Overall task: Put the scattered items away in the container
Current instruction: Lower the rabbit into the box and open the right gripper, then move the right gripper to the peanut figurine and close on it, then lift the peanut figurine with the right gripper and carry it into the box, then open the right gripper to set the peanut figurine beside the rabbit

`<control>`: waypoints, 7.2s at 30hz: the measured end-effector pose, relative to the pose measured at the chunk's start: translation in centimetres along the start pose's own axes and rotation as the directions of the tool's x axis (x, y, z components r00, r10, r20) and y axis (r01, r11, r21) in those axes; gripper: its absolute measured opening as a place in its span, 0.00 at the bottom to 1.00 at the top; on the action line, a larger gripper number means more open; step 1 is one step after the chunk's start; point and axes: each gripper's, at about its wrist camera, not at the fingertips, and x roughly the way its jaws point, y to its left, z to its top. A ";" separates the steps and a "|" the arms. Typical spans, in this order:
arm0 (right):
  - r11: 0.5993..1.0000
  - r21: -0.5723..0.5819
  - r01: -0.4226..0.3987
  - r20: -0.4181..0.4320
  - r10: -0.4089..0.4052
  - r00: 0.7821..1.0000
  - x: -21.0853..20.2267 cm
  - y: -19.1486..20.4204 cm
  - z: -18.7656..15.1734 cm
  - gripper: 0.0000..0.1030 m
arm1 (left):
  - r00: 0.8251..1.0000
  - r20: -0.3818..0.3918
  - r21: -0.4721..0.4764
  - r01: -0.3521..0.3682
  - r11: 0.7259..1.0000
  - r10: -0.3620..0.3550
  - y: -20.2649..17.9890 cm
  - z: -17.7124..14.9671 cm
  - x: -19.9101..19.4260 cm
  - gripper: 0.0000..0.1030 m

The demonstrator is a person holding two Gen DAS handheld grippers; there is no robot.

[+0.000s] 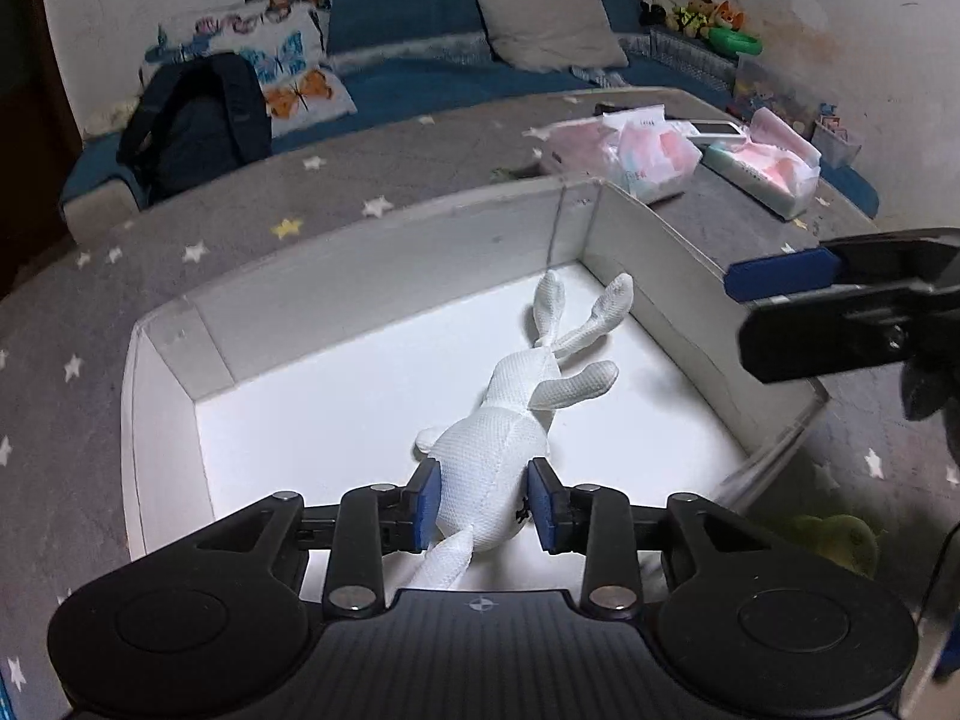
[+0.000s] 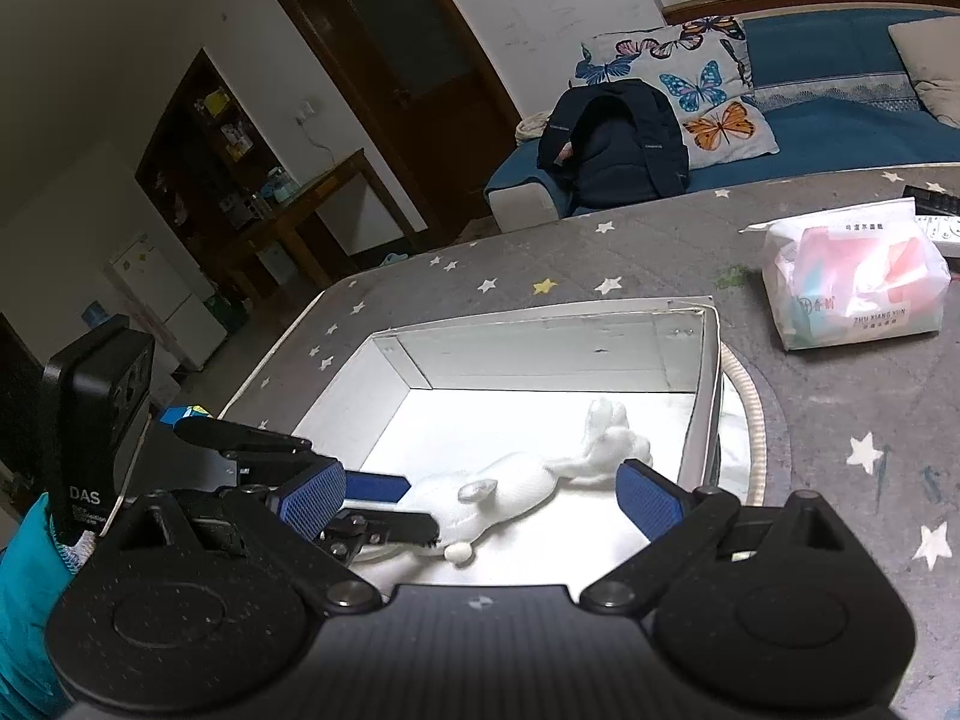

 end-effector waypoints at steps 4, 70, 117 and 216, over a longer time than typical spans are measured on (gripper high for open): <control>1.000 -0.008 0.015 0.010 -0.015 1.000 -0.3 0.0 -0.2 0.95 | 0.997 0.044 0.047 -0.065 0.997 0.063 -0.3 0.1 0.2 0.26; 0.822 -0.559 0.107 0.094 -0.065 0.993 -3.9 16.7 -17.6 0.73 | 0.954 0.287 -0.278 -0.001 0.961 0.084 -5.5 -16.2 -13.3 0.30; 0.817 -0.571 0.085 0.012 -0.095 0.995 0.3 17.5 -18.5 0.41 | 0.954 0.291 -0.444 0.203 0.873 -0.074 -0.7 -16.3 -11.2 0.33; 0.870 -0.419 0.261 0.031 -0.274 0.961 2.6 4.2 -1.4 0.54 | 0.940 0.300 -0.366 0.272 0.890 -0.164 -0.1 3.0 0.3 0.32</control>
